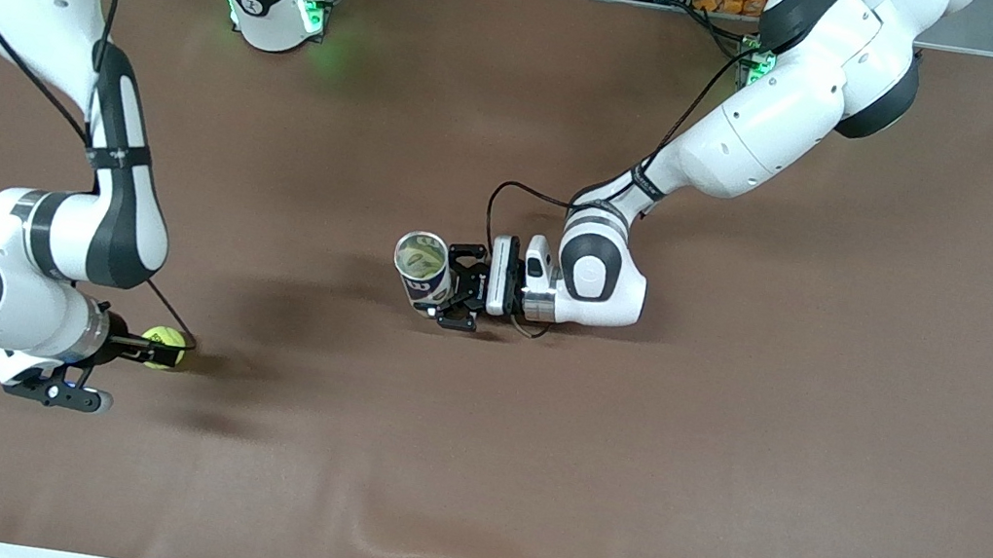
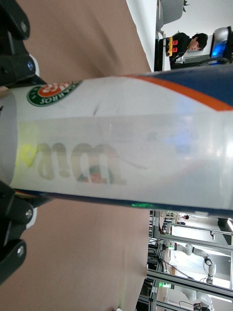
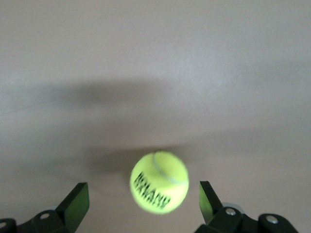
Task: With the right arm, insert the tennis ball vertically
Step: 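Grasp the ROLAND GARROS tennis ball with the right gripper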
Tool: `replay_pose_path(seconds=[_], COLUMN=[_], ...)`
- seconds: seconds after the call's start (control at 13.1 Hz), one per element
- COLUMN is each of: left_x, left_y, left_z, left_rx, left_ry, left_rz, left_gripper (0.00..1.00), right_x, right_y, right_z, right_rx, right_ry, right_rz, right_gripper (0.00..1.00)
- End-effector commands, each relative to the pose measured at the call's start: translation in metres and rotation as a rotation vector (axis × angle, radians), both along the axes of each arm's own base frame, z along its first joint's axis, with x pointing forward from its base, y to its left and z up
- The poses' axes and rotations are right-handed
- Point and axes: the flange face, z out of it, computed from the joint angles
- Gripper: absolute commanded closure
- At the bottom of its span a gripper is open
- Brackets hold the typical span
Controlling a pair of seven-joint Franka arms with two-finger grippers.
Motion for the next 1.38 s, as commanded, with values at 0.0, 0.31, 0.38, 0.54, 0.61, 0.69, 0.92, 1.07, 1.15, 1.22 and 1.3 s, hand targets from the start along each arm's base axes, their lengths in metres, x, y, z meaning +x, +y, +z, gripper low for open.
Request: replay_pose_path(seconds=[0.0, 0.31, 0.38, 0.54, 0.61, 0.69, 0.92, 1.07, 1.15, 1.22, 1.3], left_x=[0.002, 0.003, 0.002, 0.002, 0.002, 0.002, 0.003, 0.002, 0.003, 0.003, 0.002], left_y=[0.000, 0.000, 0.001, 0.001, 0.001, 0.001, 0.000, 0.000, 0.000, 0.000, 0.001], left_z=[-0.001, 0.000, -0.001, -0.001, -0.001, -0.001, 0.000, 0.000, 0.000, 0.000, -0.001], left_rx=[-0.009, -0.010, -0.009, -0.008, -0.007, -0.007, -0.009, -0.009, -0.009, -0.009, -0.008], left_ry=[-0.025, -0.027, -0.025, -0.027, -0.028, -0.028, -0.029, -0.029, -0.029, -0.029, -0.027], left_rz=[0.006, 0.007, 0.007, 0.005, 0.004, 0.004, 0.005, 0.004, 0.005, 0.005, 0.005], left_gripper=[0.23, 0.23, 0.23, 0.23, 0.23, 0.23, 0.23, 0.23, 0.23, 0.23, 0.23], right_x=[0.006, -0.002, -0.008, -0.013, -0.014, -0.015, -0.016, -0.016, -0.016, -0.017, -0.017], right_y=[-0.003, -0.014, -0.017, -0.018, -0.025, -0.024, -0.019, -0.016, -0.016, -0.016, -0.016], right_z=[-0.012, -0.039, -0.051, -0.059, -0.060, -0.061, -0.060, -0.059, -0.058, -0.058, -0.058], right_rx=[-0.003, 0.011, 0.015, 0.019, 0.019, 0.023, 0.059, 0.063, 0.063, 0.063, 0.063], right_ry=[-0.003, 0.044, 0.069, 0.086, 0.089, 0.093, 0.098, 0.106, 0.107, 0.109, 0.109], right_rz=[0.021, 0.006, 0.004, 0.000, -0.009, -0.010, -0.032, -0.035, -0.036, -0.036, -0.036], right_gripper=[0.00, 0.00, 0.00, 0.00, 0.00, 0.00, 0.00, 0.07, 0.16, 0.25, 0.34])
